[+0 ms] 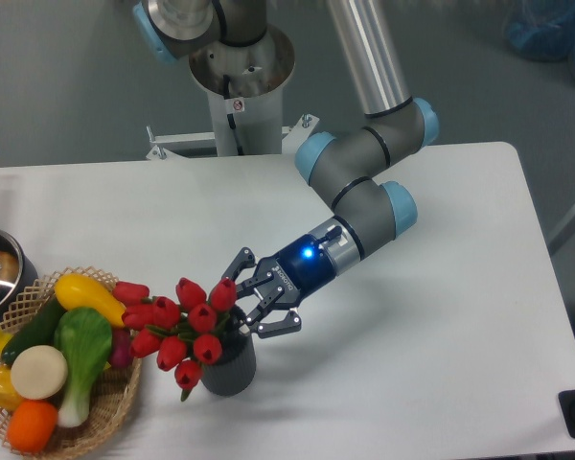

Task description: Insert the flowers into the vase

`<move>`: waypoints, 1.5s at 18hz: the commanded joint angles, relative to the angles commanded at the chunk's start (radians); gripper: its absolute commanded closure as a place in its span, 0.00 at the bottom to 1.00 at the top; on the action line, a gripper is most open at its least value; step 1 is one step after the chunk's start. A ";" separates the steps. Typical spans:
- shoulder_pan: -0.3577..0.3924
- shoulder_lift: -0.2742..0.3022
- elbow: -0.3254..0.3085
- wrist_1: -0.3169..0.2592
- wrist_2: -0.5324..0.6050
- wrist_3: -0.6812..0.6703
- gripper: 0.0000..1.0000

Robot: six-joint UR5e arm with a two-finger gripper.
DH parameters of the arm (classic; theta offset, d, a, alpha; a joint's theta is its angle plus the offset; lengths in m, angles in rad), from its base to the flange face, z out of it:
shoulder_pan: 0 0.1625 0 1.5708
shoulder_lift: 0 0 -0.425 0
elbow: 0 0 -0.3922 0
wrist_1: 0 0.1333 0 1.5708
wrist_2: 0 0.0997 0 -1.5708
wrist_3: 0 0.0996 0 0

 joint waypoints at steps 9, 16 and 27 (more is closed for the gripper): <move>0.011 0.009 0.000 0.000 0.002 0.000 0.00; 0.051 0.138 0.002 0.000 0.193 -0.005 0.00; 0.189 0.437 0.012 -0.011 0.764 -0.090 0.00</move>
